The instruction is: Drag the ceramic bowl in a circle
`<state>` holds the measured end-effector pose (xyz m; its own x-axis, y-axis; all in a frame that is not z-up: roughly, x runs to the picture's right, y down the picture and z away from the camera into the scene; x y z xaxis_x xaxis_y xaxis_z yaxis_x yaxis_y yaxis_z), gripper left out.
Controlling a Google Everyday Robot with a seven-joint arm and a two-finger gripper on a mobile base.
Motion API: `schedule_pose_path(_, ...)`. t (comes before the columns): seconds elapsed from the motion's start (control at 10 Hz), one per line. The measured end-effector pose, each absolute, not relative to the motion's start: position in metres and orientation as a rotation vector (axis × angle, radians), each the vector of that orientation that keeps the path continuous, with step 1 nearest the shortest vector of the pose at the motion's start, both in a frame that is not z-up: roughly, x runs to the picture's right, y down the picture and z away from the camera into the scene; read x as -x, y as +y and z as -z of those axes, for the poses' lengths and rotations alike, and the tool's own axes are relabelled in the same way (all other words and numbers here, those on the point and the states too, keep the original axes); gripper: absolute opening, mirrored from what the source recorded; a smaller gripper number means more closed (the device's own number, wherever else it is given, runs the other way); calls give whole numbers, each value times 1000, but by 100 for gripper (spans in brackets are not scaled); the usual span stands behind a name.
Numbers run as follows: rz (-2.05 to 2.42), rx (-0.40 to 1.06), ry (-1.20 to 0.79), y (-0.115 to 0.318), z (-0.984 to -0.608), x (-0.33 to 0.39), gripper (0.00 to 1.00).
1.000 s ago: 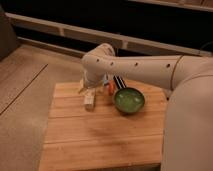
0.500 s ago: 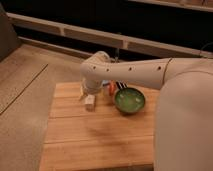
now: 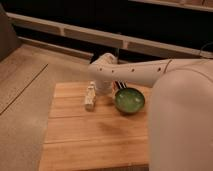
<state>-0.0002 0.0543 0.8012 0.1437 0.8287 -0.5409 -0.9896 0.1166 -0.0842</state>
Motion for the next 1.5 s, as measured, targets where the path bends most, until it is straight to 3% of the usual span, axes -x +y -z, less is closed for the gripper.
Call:
schedule_pose_path(0.5, -1466, 419, 459, 52, -802, -56, 65)
schedule_pose_path(1.0, -1468, 410, 479, 56, -806, -60, 65)
schedule_pose_path(1.5, -1436, 320, 569, 65, -861, -113, 65)
